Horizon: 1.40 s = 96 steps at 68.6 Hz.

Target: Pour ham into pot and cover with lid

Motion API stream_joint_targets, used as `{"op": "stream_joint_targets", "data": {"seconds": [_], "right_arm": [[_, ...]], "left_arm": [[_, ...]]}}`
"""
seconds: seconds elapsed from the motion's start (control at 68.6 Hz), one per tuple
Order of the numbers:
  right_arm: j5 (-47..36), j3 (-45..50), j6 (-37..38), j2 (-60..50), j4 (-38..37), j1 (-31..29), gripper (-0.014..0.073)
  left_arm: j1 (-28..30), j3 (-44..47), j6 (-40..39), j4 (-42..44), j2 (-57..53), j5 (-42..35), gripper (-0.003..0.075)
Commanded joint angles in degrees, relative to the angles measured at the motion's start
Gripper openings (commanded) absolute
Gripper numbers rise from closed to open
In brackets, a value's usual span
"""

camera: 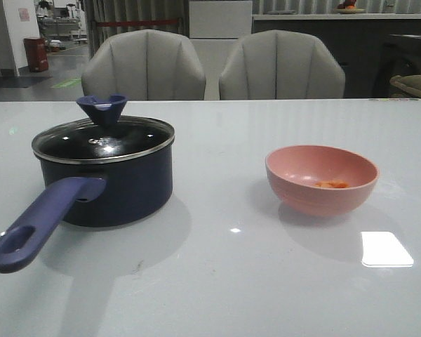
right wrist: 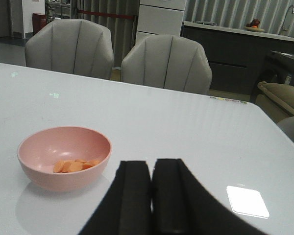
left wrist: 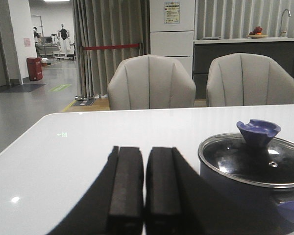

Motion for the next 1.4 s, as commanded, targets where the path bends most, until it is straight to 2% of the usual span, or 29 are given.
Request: {"op": "stream_joint_targets", "data": {"seconds": [0.0, 0.715, 0.773, 0.963, 1.006, 1.094, 1.254, 1.386], "right_arm": [[-4.95, -0.31, -0.01, -0.88, -0.69, -0.37, 0.0159], [-4.95, -0.31, -0.01, -0.88, -0.69, -0.37, 0.0159], [-4.95, -0.31, -0.01, -0.88, -0.69, -0.37, 0.0159], [-4.95, -0.31, -0.01, -0.88, -0.69, -0.37, 0.0159], [-4.95, -0.31, -0.01, -0.88, -0.69, -0.37, 0.0159], [-4.95, -0.31, -0.01, -0.88, -0.69, -0.37, 0.0159], [-4.95, -0.31, -0.01, -0.88, -0.69, -0.37, 0.0159], [-4.95, -0.31, -0.01, -0.88, -0.69, -0.37, 0.0159]], "left_arm": [[0.12, 1.26, -0.28, -0.38, -1.05, -4.50, 0.0120], [0.12, 1.26, -0.28, -0.38, -1.05, -5.13, 0.0120], [0.12, 1.26, -0.28, -0.38, -1.05, -6.73, 0.0120], [0.12, 0.10, -0.28, -0.38, -1.05, -19.61, 0.0120], [0.12, -1.16, -0.28, -0.38, -1.05, -19.72, 0.0120], [0.12, -5.41, -0.28, -0.38, -0.11, -15.06, 0.0120], [0.12, -17.89, -0.28, -0.38, 6.62, 3.57, 0.0120], [0.12, -25.02, -0.28, -0.83, 12.92, 13.80, 0.0120]]}}
